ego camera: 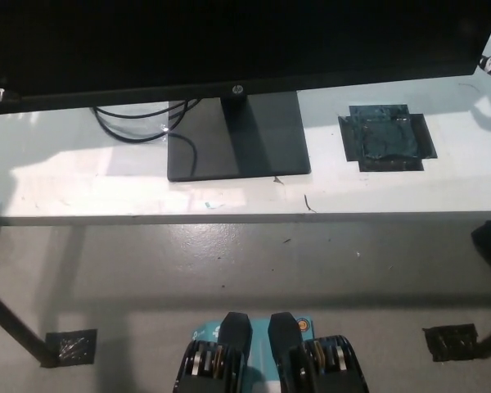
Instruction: The monitor is placed at the center of the table and the robot uses both its hand to grab the left and right sides of the monitor to tilt the angle of the monitor downwards
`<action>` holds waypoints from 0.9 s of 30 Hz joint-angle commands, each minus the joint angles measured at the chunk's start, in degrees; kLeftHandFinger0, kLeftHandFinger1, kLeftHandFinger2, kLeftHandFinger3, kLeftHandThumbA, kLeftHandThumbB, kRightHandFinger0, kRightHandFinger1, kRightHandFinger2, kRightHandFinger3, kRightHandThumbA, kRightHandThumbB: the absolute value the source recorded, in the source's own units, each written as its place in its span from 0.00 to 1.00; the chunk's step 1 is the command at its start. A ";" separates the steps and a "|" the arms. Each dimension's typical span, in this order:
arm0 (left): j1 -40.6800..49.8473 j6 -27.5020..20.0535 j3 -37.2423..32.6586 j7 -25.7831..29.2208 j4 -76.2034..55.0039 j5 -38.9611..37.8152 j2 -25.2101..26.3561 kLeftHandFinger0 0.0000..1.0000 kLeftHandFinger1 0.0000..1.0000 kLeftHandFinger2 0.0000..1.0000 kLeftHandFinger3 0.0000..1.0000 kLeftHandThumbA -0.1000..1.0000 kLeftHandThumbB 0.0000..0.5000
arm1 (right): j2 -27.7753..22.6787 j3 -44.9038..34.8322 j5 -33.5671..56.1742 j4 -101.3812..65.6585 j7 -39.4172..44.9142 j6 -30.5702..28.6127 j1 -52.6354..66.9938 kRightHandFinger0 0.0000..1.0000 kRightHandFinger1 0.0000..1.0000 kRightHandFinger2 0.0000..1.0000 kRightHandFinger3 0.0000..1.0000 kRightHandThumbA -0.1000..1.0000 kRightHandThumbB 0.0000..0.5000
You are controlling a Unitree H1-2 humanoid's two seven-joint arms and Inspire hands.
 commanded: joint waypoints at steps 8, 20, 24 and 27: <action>-18.04 17.44 -14.13 29.11 3.31 16.59 -4.00 1.00 1.00 1.00 1.00 0.99 0.89 | 6.27 5.10 -11.03 -0.96 -25.10 0.51 -11.99 1.00 1.00 1.00 1.00 0.62 1.00; -13.23 17.11 -9.17 30.93 3.82 8.05 -4.61 1.00 1.00 1.00 1.00 0.94 0.86 | 5.34 -0.12 -7.54 -1.47 -31.17 -1.39 -6.67 1.00 1.00 1.00 1.00 0.61 1.00; -10.79 9.47 0.41 19.98 2.08 -1.36 -4.60 1.00 1.00 1.00 1.00 1.00 0.80 | 4.11 -7.95 -1.20 -4.21 -27.06 -8.15 -3.56 1.00 1.00 1.00 1.00 0.63 1.00; -2.84 4.61 11.00 10.67 -7.01 -9.79 -2.03 1.00 1.00 1.00 1.00 1.00 0.80 | 1.37 -15.07 4.03 -12.57 -19.37 -13.01 2.02 1.00 1.00 1.00 1.00 0.72 1.00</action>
